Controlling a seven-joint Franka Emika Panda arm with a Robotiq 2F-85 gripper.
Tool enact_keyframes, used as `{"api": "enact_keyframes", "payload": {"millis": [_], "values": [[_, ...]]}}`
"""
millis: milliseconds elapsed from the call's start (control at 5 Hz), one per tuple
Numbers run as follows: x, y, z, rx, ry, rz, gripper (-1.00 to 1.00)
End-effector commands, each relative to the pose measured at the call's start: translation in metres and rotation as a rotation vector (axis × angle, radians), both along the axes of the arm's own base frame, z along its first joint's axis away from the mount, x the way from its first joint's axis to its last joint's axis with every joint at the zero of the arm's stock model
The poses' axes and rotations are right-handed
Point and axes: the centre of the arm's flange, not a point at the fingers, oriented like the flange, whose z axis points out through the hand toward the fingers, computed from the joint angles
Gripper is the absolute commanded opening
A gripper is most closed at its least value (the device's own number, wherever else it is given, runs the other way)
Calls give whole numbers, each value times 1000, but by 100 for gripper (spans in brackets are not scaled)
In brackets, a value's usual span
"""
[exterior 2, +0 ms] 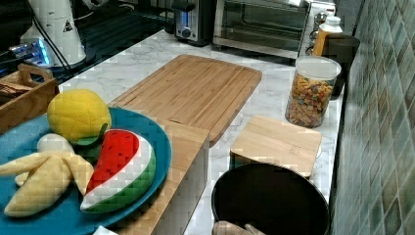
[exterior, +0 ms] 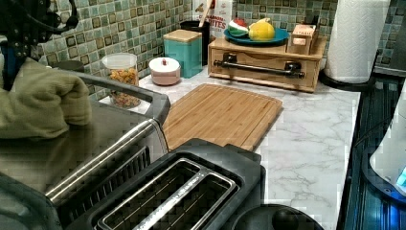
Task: Pick up the towel.
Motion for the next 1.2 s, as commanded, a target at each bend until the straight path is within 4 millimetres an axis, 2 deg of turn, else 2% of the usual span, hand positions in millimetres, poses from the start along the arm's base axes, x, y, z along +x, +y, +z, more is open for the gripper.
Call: {"api": "enact_keyframes", "payload": {"millis": [200, 400, 600, 800, 1000, 1200], "values": [[-24, -143, 90, 29, -195, -431, -100], [-38, -198, 96, 28, -211, -555, -100], [-60, -233, 105, -49, -298, -667, -100], [-66, -276, 104, -136, -231, -807, -100], [-61, -319, 105, -213, -154, -934, -100], [-62, -349, 108, -271, -110, -1065, -100]]}}
